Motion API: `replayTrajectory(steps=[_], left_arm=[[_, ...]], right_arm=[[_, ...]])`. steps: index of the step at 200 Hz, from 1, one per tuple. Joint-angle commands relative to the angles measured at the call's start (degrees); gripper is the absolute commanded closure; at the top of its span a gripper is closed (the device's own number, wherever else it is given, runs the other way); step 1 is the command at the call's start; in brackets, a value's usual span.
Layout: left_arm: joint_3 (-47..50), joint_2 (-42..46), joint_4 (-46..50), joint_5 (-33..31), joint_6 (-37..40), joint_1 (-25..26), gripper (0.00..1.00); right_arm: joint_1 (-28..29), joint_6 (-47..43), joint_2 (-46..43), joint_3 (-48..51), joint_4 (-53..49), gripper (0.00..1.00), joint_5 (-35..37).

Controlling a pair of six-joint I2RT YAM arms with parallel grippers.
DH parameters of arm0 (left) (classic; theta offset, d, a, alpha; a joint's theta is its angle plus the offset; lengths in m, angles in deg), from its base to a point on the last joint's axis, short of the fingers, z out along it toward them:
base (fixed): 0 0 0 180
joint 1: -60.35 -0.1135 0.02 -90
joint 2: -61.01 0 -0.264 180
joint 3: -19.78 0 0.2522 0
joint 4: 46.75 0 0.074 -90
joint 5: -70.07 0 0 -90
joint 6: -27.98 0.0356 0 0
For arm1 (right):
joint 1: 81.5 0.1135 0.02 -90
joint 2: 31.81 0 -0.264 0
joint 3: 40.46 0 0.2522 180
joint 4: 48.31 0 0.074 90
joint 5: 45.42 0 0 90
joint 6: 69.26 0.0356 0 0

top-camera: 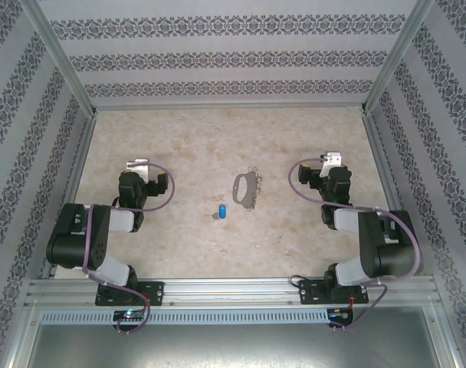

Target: Put the keys on the keyring

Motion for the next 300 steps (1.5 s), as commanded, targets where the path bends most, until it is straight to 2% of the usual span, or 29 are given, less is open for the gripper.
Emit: replayTrajectory(steps=[1, 18, 33, 51, 59, 71, 85, 96, 105, 116, 131, 160, 183, 231, 284, 300], left_arm=[[-2.39, 6.78, 8.63, 0.79, 0.19, -0.8, 0.0], [-4.16, 12.05, 18.77, 3.73, 0.95, -0.66, 0.0], [-5.02, 17.61, 25.47, 3.87, -0.2, -0.54, 0.0], [-6.97, 23.68, 32.57, 1.34, -7.29, -0.45, 0.0], [-9.56, 25.34, 38.54, 0.69, -10.92, -0.45, 0.0], [-15.66, 25.97, 49.35, 3.67, -12.45, -0.4, 0.0], [-22.58, 23.0, 60.08, 6.76, -14.24, -0.36, 0.0], [-25.99, 20.21, 64.39, 10.87, -16.06, -0.36, 0.0], [-27.36, 18.43, 65.42, 14.45, -18.0, -0.14, 0.0], [-28.67, 16.4, 67.2, 15.73, -21.19, 0.38, 0.0], [-30.4, 14.54, 68.97, 19.45, -24.16, 1.18, 0.0], [-33.49, 12.87, 71.91, 22.67, -26.72, 4.29, 0.0], [-35.62, 11.26, 73.19, 24.88, -28.91, 5.66, 0.0], [-38.22, 8.76, 76.19, 23.16, -30.66, 10.5, 0.0], [-36.21, 9.1, 73.86, 22.16, -34.79, 13.55, 0.02], [-36.6, 9.33, 73.97, 21.31, -34.63, 13.67, 0.03]], right_arm=[[2.24, -0.66, -8.05, -5.31, -14.6, 0.02, 4.45], [3.53, 3.98, -12.91, -10.4, -28.62, 0.02, 6.8], [4.01, 8.85, -15.23, -15.46, -40.65, 0.02, 6.77], [4.06, 14.27, -15.03, -21.91, -52.74, 0.02, 5.37], [4.04, 16.22, -13.64, -25.1, -57.56, 0.02, 2.81], [4.04, 17.71, -10.36, -30.11, -63.4, 0.02, -3.28], [5.0, 18.26, -6.19, -34.61, -67.53, 0.02, -9.34], [6.08, 19.01, -3.57, -37.0, -69.23, 0.02, -12.1], [7.11, 19.42, -1.7, -39.14, -70.37, 0.02, -13.54], [8.3, 19.02, 1.16, -42.51, -73.03, 0.02, -15.44], [10.33, 17.16, 6.33, -48.46, -79.42, 0.02, -14.54], [13.06, 15.1, 15.42, -56.54, -85.8, 0.02, -17.98], [15.62, 12.72, 22.42, -62.59, -89.05, 0.07, -20.65], [17.8, 10.29, 31.11, -71.19, -91.43, 0.27, -21.27], [17.84, 8.22, 40.36, -79.2, -92.45, 0.41, -21.58], [17.84, 7.88, 42.65, -80.8, -92.5, 0.42, -22.52]])
